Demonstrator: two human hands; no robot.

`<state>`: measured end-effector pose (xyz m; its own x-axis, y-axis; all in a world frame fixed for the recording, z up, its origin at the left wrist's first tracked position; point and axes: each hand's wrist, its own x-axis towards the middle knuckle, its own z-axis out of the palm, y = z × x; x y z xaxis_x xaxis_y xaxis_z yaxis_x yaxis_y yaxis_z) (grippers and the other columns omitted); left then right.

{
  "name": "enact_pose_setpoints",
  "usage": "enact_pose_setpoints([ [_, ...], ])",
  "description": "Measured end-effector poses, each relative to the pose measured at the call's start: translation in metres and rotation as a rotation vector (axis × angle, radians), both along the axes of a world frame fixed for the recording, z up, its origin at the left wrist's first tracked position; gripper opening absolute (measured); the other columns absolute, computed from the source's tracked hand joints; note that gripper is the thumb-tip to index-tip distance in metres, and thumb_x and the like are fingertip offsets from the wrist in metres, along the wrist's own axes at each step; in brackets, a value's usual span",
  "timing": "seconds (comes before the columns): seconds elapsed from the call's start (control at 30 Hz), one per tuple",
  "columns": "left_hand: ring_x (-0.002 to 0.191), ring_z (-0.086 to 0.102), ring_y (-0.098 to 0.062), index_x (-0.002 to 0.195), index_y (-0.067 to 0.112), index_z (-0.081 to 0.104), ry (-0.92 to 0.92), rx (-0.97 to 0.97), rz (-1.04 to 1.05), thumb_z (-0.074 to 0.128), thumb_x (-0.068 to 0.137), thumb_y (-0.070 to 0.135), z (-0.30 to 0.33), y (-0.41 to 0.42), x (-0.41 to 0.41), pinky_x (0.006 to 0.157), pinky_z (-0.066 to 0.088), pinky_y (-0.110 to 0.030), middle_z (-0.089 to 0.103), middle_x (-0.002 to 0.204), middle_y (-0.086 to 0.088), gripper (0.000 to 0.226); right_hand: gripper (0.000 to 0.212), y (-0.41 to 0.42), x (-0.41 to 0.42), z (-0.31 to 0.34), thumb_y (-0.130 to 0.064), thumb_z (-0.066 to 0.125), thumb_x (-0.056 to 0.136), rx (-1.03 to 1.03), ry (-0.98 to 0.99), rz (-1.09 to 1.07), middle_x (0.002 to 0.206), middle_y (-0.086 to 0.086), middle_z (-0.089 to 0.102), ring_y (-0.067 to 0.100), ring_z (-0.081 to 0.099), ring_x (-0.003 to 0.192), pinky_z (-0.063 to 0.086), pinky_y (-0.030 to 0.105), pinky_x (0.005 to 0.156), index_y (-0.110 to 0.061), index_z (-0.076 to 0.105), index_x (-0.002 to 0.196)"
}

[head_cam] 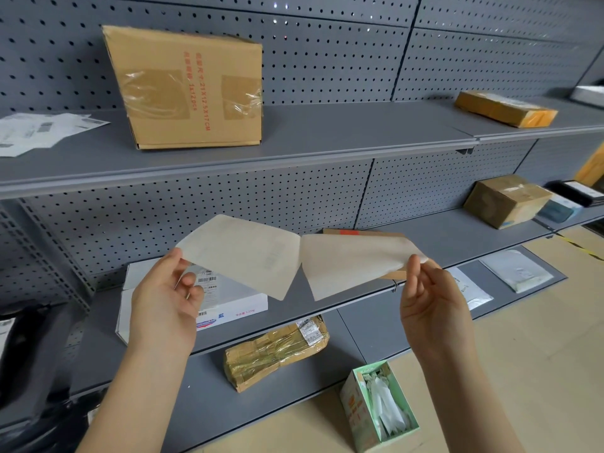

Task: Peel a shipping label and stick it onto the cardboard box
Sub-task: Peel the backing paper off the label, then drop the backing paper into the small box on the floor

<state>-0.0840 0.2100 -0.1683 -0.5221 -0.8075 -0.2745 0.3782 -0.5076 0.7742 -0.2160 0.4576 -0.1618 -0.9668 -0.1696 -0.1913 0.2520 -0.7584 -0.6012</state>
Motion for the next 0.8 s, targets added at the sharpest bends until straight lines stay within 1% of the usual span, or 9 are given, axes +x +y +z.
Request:
enact_pose_setpoints([
  [0.23, 0.047, 0.041, -0.004, 0.070, 0.020, 0.053, -0.010, 0.001, -0.001, 0.056, 0.088, 0.020, 0.000, 0.005, -0.008, 0.042, 0.032, -0.011, 0.047, 0.064, 0.008, 0.018, 0.020, 0.013, -0.001, 0.001, -0.004, 0.046, 0.093, 0.008, -0.014, -0.065, 0.072, -0.001, 0.066, 0.003, 0.072, 0.069, 0.051, 0.010, 0.052, -0.008, 0.057, 0.078],
  [0.37, 0.047, 0.042, -0.003, 0.071, 0.021, 0.055, -0.013, -0.003, -0.014, 0.055, 0.088, 0.019, -0.001, 0.010, -0.013, 0.043, 0.032, -0.012, 0.049, 0.067, 0.008, 0.017, 0.017, 0.022, -0.002, -0.001, -0.005, 0.046, 0.093, 0.012, -0.019, -0.094, 0.077, 0.001, 0.064, 0.004, 0.072, 0.070, 0.051, 0.010, 0.052, -0.007, 0.058, 0.081],
  [0.53, 0.050, 0.040, -0.004, 0.075, 0.020, 0.054, -0.025, -0.006, -0.070, 0.054, 0.089, 0.020, -0.005, 0.018, -0.025, 0.044, 0.032, -0.011, 0.047, 0.069, 0.007, 0.014, 0.016, 0.036, -0.003, -0.003, -0.004, 0.049, 0.091, 0.031, -0.049, -0.137, 0.079, -0.001, 0.063, 0.005, 0.073, 0.073, 0.051, 0.010, 0.051, -0.008, 0.058, 0.078],
  [0.7, 0.050, 0.039, -0.005, 0.072, 0.018, 0.047, 0.019, 0.046, -0.166, 0.051, 0.090, 0.018, -0.009, 0.034, -0.039, 0.044, 0.029, -0.012, 0.040, 0.064, 0.005, 0.018, 0.016, 0.051, 0.001, -0.007, -0.004, 0.048, 0.091, 0.038, -0.057, -0.177, 0.082, 0.002, 0.067, 0.006, 0.073, 0.074, 0.051, 0.011, 0.051, -0.007, 0.057, 0.078],
  [0.8, 0.050, 0.039, -0.006, 0.070, 0.018, 0.046, -0.007, 0.032, -0.209, 0.051, 0.090, 0.018, -0.013, 0.044, -0.048, 0.044, 0.030, -0.012, 0.045, 0.055, 0.008, 0.020, 0.022, 0.061, 0.004, -0.011, -0.004, 0.048, 0.091, 0.049, -0.074, -0.213, 0.074, -0.001, 0.064, 0.008, 0.074, 0.077, 0.053, 0.014, 0.053, -0.010, 0.055, 0.071],
])
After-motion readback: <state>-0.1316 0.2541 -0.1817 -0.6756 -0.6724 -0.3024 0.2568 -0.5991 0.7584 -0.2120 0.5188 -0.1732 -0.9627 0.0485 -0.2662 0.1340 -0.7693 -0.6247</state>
